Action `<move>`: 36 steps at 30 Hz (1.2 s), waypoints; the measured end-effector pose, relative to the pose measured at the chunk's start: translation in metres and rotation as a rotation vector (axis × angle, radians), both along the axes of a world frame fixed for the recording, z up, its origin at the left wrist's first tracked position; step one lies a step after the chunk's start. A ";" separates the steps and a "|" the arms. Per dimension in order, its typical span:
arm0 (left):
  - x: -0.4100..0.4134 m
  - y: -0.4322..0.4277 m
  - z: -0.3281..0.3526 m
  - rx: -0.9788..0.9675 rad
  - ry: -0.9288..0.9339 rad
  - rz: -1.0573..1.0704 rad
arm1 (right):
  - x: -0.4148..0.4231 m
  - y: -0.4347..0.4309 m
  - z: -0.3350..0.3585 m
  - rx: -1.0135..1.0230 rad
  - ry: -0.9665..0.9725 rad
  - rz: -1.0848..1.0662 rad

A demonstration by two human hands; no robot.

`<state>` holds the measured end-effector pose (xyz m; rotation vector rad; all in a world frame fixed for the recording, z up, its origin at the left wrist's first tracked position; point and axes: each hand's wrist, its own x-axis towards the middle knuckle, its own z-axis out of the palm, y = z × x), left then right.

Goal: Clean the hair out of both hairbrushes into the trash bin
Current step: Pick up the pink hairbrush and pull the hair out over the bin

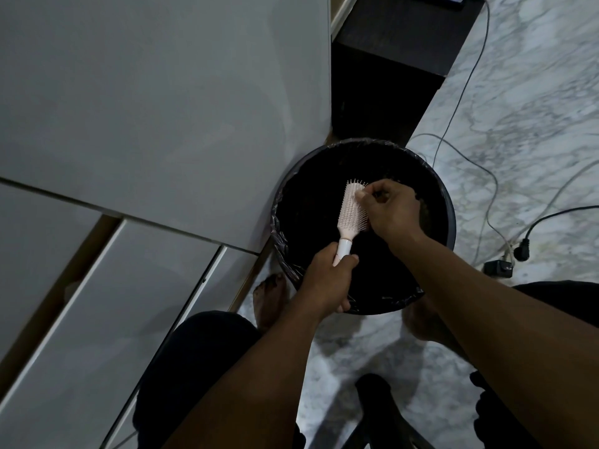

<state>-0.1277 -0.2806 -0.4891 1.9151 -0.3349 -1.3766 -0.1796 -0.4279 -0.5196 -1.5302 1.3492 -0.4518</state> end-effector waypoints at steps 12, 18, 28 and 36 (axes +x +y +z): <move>0.002 0.000 0.000 0.049 0.003 0.002 | 0.004 0.002 0.005 0.383 -0.122 -0.030; 0.000 -0.001 0.000 0.049 0.070 0.026 | 0.004 0.007 -0.002 0.229 -0.081 0.049; 0.001 0.001 0.001 0.044 0.022 -0.040 | -0.003 -0.009 -0.006 0.097 -0.053 -0.066; 0.010 -0.003 -0.005 0.076 0.002 0.161 | 0.002 0.006 0.016 0.211 -0.091 0.327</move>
